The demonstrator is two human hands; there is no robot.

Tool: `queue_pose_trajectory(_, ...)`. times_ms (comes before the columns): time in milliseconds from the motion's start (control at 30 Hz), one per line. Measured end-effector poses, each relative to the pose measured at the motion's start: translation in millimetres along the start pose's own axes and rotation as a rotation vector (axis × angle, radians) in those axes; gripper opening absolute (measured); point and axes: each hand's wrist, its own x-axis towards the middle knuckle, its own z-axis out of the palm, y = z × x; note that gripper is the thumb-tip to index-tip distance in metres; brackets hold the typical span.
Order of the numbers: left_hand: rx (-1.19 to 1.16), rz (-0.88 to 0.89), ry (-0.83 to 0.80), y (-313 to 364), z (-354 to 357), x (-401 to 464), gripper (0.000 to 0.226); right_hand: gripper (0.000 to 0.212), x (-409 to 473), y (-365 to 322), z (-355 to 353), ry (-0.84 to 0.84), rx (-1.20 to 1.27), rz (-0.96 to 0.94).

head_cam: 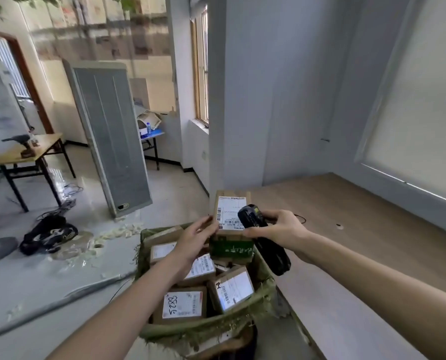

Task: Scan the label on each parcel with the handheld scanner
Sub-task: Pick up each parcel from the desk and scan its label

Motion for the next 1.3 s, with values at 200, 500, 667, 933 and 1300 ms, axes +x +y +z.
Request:
queue_pose_trajectory(200,-0.002,-0.056,0.118,-26.0,-59.9,70.4,0.046,0.054,96.2,5.3,58.0,-0.133,-0.065,0.054)
queue_pose_trajectory(500,0.103,-0.165,0.227,-87.7,-102.5,194.0,0.044,0.07,264.6,67.4,109.0,-0.264,-0.202,0.115)
queue_pose_trajectory(667,0.19,-0.225,0.249,-122.4,-105.6,237.4,0.045,0.077,321.0,104.1,129.2,-0.293,-0.297,0.134)
queue_pose_trajectory(933,0.304,-0.262,0.208,-124.0,-108.7,265.6,0.052,0.054,347.1,115.6,128.3,-0.354,-0.443,0.176)
queue_pose_trajectory(1300,0.36,-0.068,0.102,-45.7,-91.3,248.8,0.03,0.081,276.8,72.9,36.5,-0.09,-0.479,0.207)
